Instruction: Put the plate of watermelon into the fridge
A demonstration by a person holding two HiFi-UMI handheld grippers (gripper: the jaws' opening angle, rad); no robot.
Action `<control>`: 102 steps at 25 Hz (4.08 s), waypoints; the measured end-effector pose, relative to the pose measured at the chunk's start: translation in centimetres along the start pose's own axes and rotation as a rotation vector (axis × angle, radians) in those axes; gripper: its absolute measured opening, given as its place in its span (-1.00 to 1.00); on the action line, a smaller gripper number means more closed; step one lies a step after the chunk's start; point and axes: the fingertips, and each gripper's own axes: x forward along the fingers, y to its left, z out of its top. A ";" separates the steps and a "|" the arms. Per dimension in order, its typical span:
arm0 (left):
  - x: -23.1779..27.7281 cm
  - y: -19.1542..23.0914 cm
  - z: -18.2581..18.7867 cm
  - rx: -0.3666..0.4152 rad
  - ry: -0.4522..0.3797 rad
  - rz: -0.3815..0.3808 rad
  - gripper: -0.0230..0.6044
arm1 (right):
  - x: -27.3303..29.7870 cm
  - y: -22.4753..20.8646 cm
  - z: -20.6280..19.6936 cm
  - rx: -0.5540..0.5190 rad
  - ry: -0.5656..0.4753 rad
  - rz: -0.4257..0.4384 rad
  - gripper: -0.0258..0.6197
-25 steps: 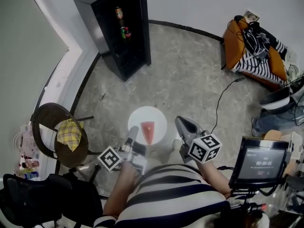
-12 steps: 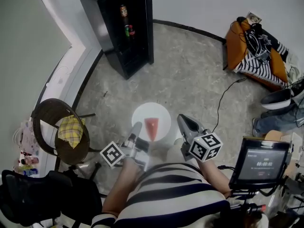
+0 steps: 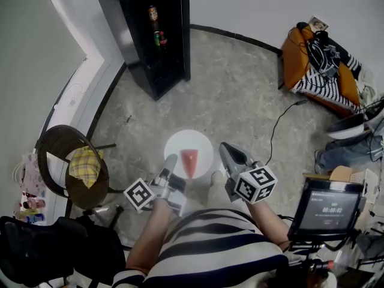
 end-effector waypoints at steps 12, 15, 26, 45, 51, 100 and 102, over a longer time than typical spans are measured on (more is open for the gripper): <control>3.0 -0.1 0.3 0.003 -0.032 -0.014 -0.84 | 1.7 -2.5 2.2 -0.043 -0.005 0.020 -0.93; 6.2 -0.2 0.3 0.008 -0.054 -0.007 -0.84 | 3.2 -5.3 3.7 -0.042 0.005 0.036 -0.93; 13.4 -0.4 -0.4 0.030 -0.100 -0.004 -0.84 | 5.9 -10.8 6.7 -0.070 0.031 0.097 -0.93; 16.4 -0.3 2.1 0.015 -0.162 0.008 -0.84 | 10.2 -12.9 7.5 -0.066 0.079 0.126 -0.93; 17.9 -0.5 4.3 0.015 -0.166 0.007 -0.84 | 12.9 -13.1 9.2 -0.080 0.069 0.125 -0.93; 34.6 1.6 16.3 0.002 -0.279 0.017 -0.84 | 33.5 -21.0 17.3 -0.138 0.131 0.255 -0.93; 35.6 1.7 16.4 -0.001 -0.297 0.021 -0.84 | 34.4 -22.0 17.7 -0.138 0.140 0.268 -0.93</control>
